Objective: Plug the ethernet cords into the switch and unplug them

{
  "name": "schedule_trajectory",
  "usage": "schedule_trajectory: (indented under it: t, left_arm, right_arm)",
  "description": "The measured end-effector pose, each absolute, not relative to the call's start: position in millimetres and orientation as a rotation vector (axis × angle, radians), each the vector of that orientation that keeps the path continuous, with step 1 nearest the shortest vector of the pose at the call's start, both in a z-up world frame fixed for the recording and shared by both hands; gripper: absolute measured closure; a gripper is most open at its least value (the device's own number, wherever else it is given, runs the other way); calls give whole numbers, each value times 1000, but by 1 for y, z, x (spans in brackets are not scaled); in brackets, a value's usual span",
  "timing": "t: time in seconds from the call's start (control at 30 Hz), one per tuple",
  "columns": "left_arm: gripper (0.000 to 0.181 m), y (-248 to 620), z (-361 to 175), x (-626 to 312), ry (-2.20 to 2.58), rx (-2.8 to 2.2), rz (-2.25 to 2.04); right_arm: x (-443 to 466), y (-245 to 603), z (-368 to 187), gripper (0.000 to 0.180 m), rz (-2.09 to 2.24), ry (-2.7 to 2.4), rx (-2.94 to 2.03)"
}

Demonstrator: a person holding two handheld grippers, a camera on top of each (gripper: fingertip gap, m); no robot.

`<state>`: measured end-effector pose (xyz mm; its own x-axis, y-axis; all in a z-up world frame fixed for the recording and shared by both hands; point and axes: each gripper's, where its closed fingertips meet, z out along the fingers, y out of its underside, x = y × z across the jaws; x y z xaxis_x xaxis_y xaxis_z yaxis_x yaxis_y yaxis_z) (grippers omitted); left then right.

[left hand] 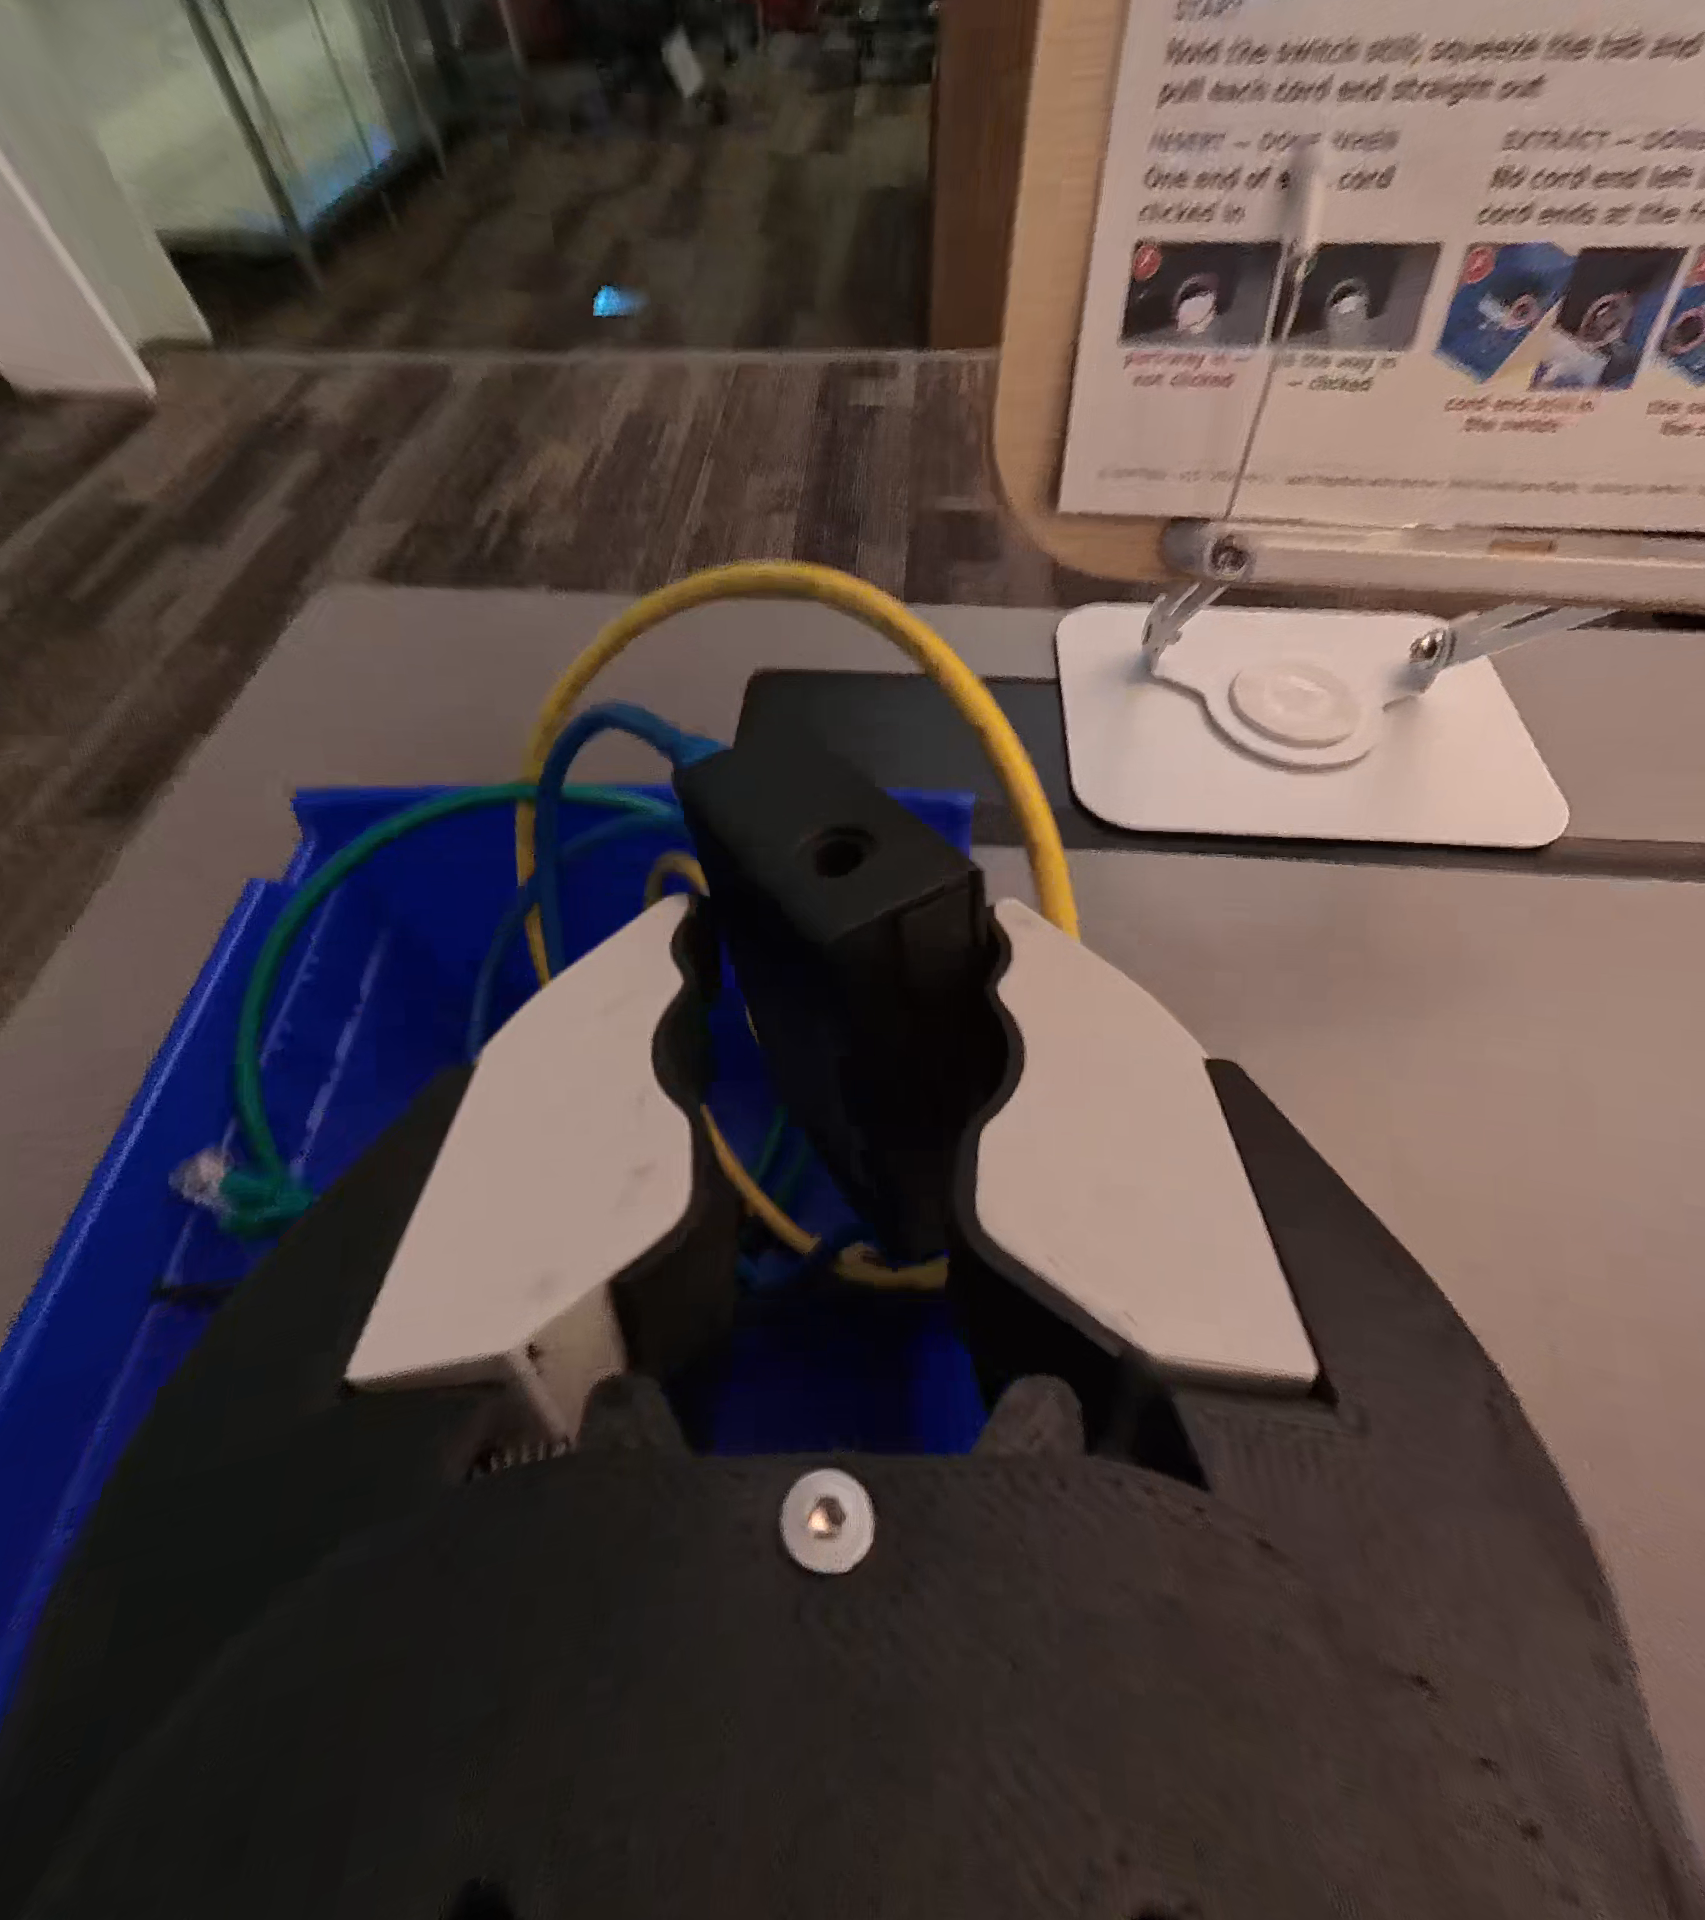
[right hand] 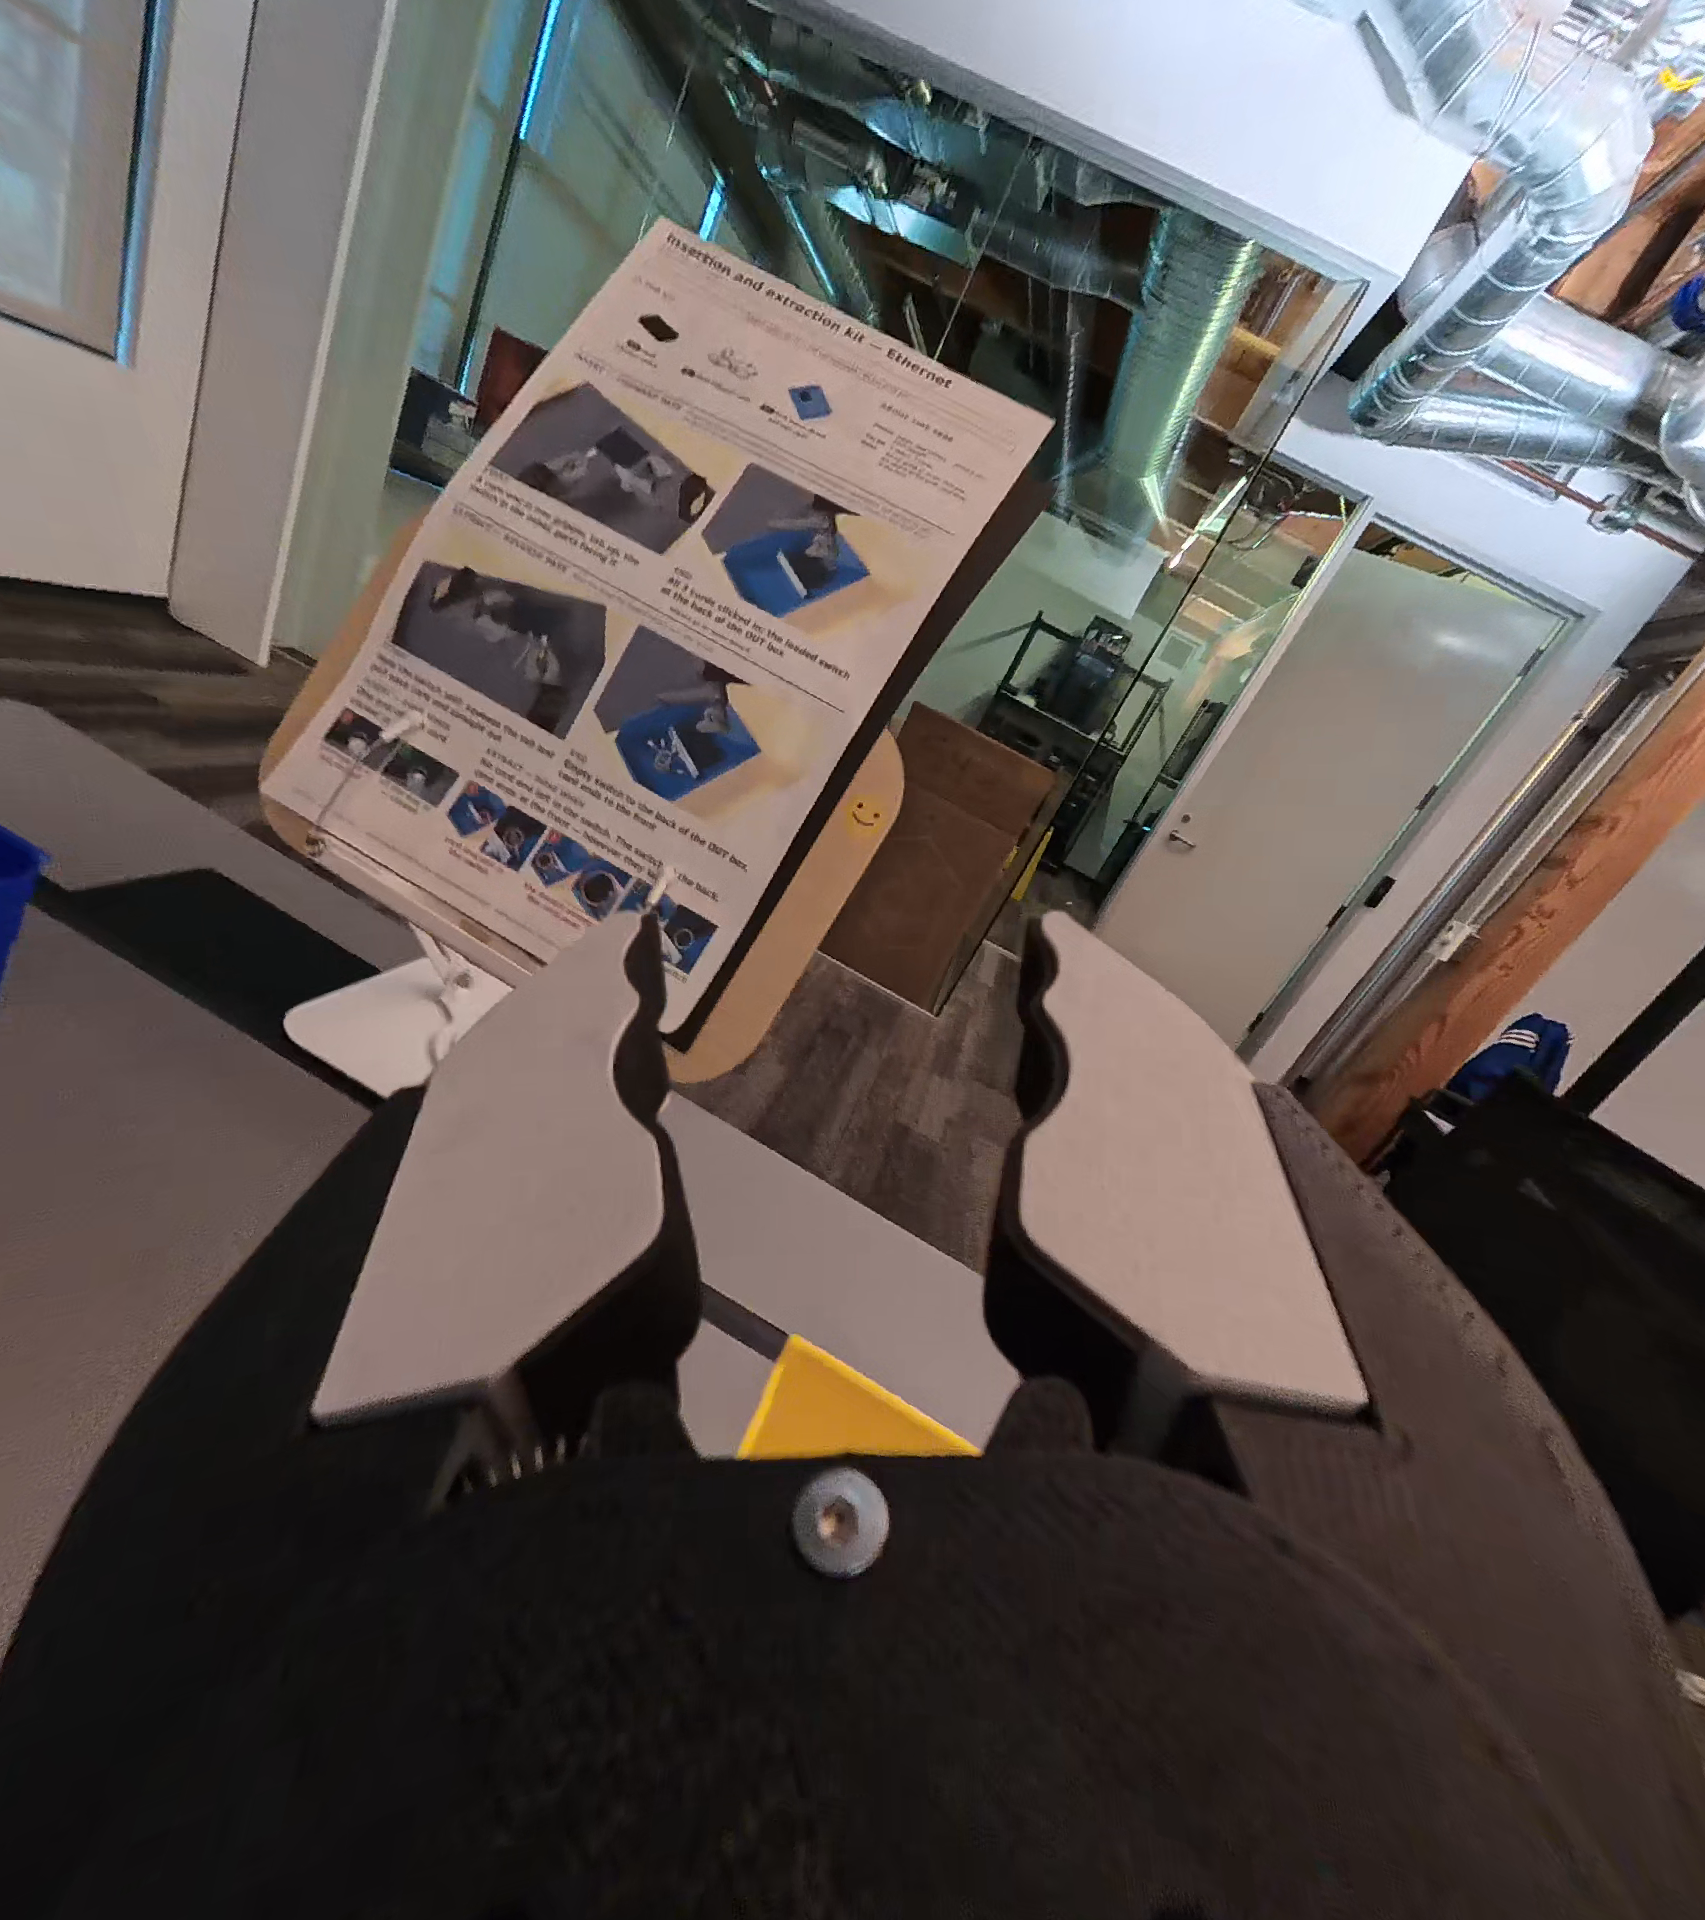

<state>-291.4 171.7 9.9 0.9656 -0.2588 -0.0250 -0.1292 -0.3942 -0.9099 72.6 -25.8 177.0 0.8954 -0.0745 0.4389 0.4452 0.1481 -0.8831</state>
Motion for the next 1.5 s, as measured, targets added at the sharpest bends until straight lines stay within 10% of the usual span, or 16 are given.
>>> schedule_trajectory:
  t: [0.6,1.5]
  left_arm:
    - [149,174,8,-325,207,-2129,39]
    - [154,37,298,-213,1125,-1457,-186]
  right_arm:
    - [67,-38,171,117,-341,-410,-1400]
    - [90,-55,174,121,-75,-392,-1351]
